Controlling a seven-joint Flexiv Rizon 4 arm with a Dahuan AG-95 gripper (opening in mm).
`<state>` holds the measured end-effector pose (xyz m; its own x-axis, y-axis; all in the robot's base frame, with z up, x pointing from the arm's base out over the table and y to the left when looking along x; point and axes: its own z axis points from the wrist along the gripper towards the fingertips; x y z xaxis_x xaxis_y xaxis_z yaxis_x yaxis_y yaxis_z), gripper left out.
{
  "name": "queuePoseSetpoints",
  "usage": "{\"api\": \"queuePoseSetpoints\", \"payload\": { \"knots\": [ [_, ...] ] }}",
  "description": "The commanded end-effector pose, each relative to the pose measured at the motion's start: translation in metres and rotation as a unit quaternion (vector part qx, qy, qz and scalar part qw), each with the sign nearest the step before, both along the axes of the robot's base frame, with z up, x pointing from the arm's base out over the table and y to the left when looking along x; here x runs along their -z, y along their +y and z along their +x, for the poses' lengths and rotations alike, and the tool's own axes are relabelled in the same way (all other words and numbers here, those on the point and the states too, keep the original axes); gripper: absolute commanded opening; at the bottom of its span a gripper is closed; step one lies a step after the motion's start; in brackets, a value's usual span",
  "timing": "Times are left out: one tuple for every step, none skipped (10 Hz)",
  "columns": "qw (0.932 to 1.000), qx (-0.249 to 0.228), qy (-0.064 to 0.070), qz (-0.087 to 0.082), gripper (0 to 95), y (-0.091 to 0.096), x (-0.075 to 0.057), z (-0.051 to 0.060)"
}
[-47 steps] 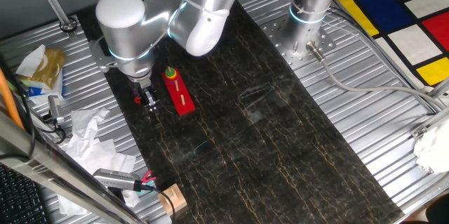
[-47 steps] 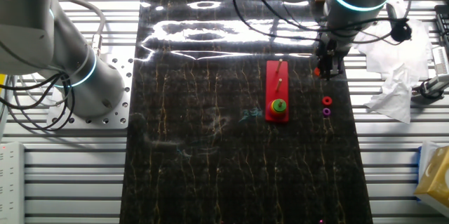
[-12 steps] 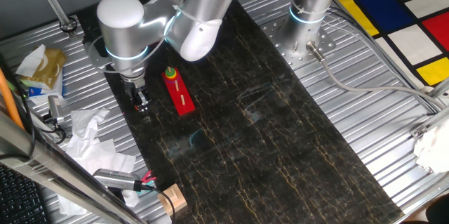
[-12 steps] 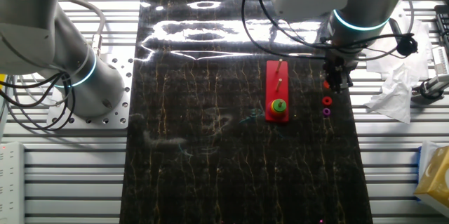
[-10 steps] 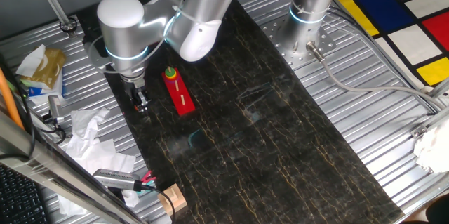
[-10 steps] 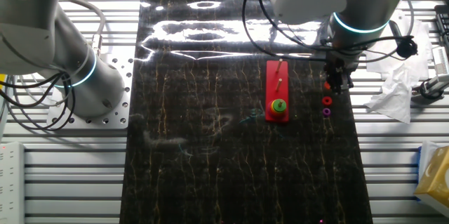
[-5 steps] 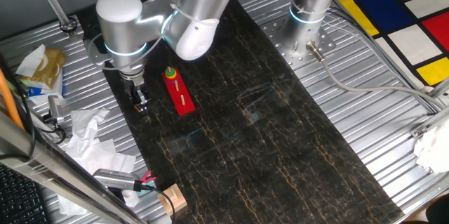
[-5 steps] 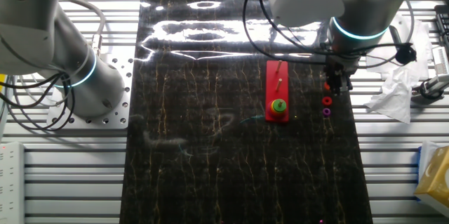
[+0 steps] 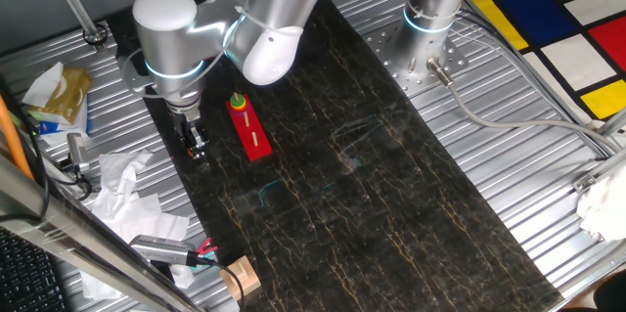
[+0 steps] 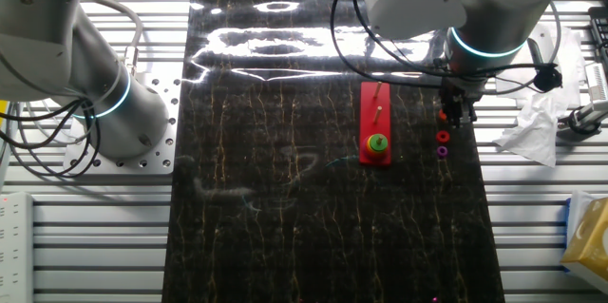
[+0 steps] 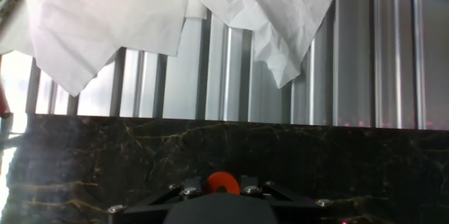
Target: Take out one Hanoi block and throw it aside
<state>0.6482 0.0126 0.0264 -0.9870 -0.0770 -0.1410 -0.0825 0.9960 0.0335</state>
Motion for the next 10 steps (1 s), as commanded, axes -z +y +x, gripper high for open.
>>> {"api": "queuePoseSetpoints", "payload": {
  "knots": [
    [1.0000, 0.000, 0.001, 0.000, 0.0, 0.0008, -0.0001, -0.0009],
    [1.0000, 0.000, 0.002, 0.000, 0.0, 0.0010, 0.0005, -0.0011],
    [1.0000, 0.000, 0.004, -0.001, 0.0, 0.0010, 0.0012, -0.0015],
    [1.0000, 0.000, 0.004, 0.000, 0.0, 0.0004, 0.0018, -0.0021],
    [1.0000, -0.001, 0.005, -0.001, 0.0, 0.0002, 0.0020, -0.0023],
    [1.0000, -0.001, 0.006, 0.000, 0.0, 0.0000, 0.0022, -0.0025],
    [1.0000, -0.001, 0.006, 0.000, 0.0, -0.0003, 0.0023, -0.0027],
    [1.0000, -0.001, 0.006, -0.001, 0.0, -0.0005, 0.0025, -0.0029],
    [1.0000, -0.002, 0.009, 0.000, 0.0, -0.0009, 0.0027, -0.0034],
    [0.9999, -0.001, 0.012, -0.001, 0.0, -0.0012, 0.0026, -0.0044]
  ]
}}
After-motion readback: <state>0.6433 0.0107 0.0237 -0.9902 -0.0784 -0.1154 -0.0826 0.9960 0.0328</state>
